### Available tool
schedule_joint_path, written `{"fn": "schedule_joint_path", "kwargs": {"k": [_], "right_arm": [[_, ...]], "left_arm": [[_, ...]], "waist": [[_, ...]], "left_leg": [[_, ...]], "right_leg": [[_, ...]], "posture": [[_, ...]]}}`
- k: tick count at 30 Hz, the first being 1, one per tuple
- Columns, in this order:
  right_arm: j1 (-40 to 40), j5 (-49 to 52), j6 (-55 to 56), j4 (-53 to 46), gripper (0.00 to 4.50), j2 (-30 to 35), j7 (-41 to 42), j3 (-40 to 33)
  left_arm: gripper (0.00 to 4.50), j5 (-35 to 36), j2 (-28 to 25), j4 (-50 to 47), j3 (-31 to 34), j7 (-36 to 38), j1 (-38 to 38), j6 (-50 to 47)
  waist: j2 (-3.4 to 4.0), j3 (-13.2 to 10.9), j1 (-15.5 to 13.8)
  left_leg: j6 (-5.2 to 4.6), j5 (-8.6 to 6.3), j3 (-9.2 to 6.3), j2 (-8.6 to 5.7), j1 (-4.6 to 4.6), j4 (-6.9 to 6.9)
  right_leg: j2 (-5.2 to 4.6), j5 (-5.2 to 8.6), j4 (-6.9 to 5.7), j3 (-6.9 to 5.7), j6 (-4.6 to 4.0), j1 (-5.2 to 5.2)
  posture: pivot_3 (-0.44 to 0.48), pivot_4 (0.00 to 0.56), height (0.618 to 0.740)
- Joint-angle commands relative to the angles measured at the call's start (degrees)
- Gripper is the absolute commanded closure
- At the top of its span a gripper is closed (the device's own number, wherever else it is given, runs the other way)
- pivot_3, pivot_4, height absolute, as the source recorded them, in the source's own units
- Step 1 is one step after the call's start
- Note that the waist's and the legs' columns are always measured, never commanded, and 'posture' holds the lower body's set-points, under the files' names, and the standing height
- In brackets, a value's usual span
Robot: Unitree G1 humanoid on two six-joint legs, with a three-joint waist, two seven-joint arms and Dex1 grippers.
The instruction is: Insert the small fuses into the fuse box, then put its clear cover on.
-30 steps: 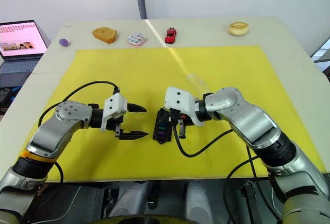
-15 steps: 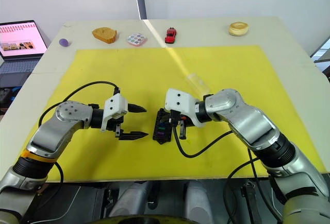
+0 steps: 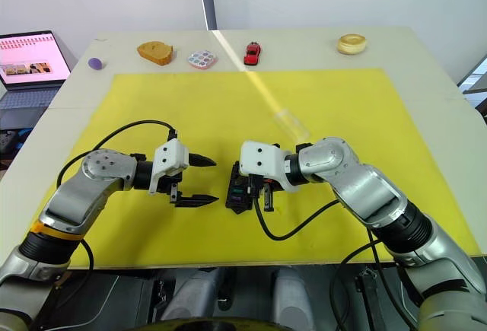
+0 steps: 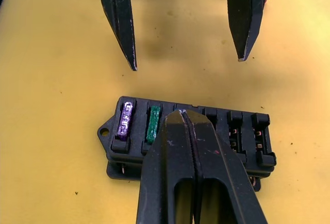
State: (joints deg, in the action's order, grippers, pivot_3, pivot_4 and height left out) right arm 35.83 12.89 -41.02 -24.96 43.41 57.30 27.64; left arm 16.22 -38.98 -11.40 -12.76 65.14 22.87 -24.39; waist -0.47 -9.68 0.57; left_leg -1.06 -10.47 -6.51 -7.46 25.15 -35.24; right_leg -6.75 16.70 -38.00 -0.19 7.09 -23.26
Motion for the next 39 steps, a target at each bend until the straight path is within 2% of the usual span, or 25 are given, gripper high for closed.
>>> {"fn": "schedule_joint_path", "kwargs": {"k": [1, 5, 8, 11, 16, 18, 22, 27, 32, 39], "right_arm": [[-1.63, -0.71, -1.88, 1.96, 4.48, -0.05, 0.76, 1.04], [0.25, 2.73, -3.35, 1.50, 4.48, -1.94, 0.21, -4.76], [2.18, 8.18, -6.31, 1.28, 4.48, -5.16, -2.87, -14.57], [0.87, 10.57, -1.24, -0.41, 4.48, -5.64, -3.07, -21.24], [0.05, 12.08, 0.48, 1.23, 4.48, 4.86, 6.14, -23.81], [-0.91, 11.19, 2.88, 4.10, 4.48, 9.28, 8.36, -25.77], [-2.93, 10.64, 4.97, 10.70, 2.64, 16.55, 11.76, -30.34], [-9.76, 6.71, 13.96, 19.73, 0.08, 24.50, 15.08, -35.64], [-14.40, 4.82, 19.41, 25.78, 0.03, 27.36, 16.23, -38.57], [-14.03, 3.97, 21.78, 28.84, 0.03, 26.45, 15.37, -38.04]], "left_arm": [[0.00, 0.30, 0.02, -1.77, 0.30, -0.29, 0.03, 0.28], [0.00, 1.41, 0.25, -2.22, 1.34, -0.77, 0.08, -0.45], [0.00, 4.29, 0.33, -3.51, 3.14, -0.58, 0.60, -2.75], [0.00, 7.44, -0.66, -5.16, 5.57, -0.82, 1.10, -6.12], [0.00, 14.93, -6.51, -9.18, 14.47, 0.02, -0.69, -12.98], [0.00, 15.97, -11.08, -9.39, 19.00, -0.18, -3.21, -15.81], [0.00, 19.49, -17.33, -7.47, 29.75, -1.22, -8.15, -22.06], [0.00, 15.14, -24.35, -0.05, 41.84, 2.52, -19.75, -18.27], [0.00, 10.40, -27.84, 9.18, 46.39, 5.83, -27.28, -11.44], [0.00, 10.31, -27.17, 10.70, 43.96, 6.02, -26.31, -8.90]], "waist": [[-0.02, 0.01, -0.04], [-0.02, 0.01, -0.03], [-0.01, -0.03, 0.04], [-0.02, -0.04, -0.02], [-0.01, -0.06, 0.07], [0.01, -0.05, 0.15], [0.05, -0.09, 0.17], [0.09, -0.11, 0.09], [0.17, -0.14, 0.13], [0.32, -0.23, 0.12]], "left_leg": [[0.00, 0.00, -0.01, 0.00, -0.03, 0.00], [-0.01, -0.01, -0.02, 0.00, -0.04, 0.00], [0.00, 0.00, -0.02, 0.00, 0.08, 0.01], [0.01, 0.00, -0.03, 0.00, 0.14, 0.00], [0.00, 0.00, -0.02, 0.00, 0.16, -0.01], [-0.01, 0.00, -0.01, 0.00, 0.15, 0.01], [-0.01, 0.00, 0.03, 0.03, 0.14, 0.09], [-0.01, -0.02, 0.09, 0.03, 0.15, 0.11], [0.10, -0.09, 0.12, 0.06, 0.14, 0.12], [0.16, -0.13, 0.13, 0.07, 0.15, 0.16]], "right_leg": [[0.00, 0.00, 0.01, 0.00, 0.00, 0.00], [0.00, 0.00, 0.02, -0.01, 0.00, 0.04], [0.01, 0.00, -0.01, 0.00, 0.00, 0.00], [0.01, 0.00, -0.02, 0.00, 0.00, -0.06], [0.01, 0.00, -0.02, -0.01, 0.00, -0.07], [0.01, 0.00, -0.01, -0.01, 0.00, -0.08], [0.01, 0.01, 0.00, 0.01, -0.02, -0.12], [-0.03, 0.02, 0.04, 0.03, -0.03, -0.13], [-0.05, 0.14, 0.05, 0.04, -0.24, -0.15], [-0.06, 0.14, 0.08, 0.06, -0.25, -0.27]], "posture": [[0.000, 0.150, 0.740], [0.000, 0.150, 0.740], [0.000, 0.150, 0.740], [0.000, 0.150, 0.740], [0.000, 0.150, 0.740], [0.000, 0.150, 0.740], [0.000, 0.150, 0.740], [0.000, 0.150, 0.740], [0.000, 0.150, 0.740], [0.000, 0.150, 0.740]]}}
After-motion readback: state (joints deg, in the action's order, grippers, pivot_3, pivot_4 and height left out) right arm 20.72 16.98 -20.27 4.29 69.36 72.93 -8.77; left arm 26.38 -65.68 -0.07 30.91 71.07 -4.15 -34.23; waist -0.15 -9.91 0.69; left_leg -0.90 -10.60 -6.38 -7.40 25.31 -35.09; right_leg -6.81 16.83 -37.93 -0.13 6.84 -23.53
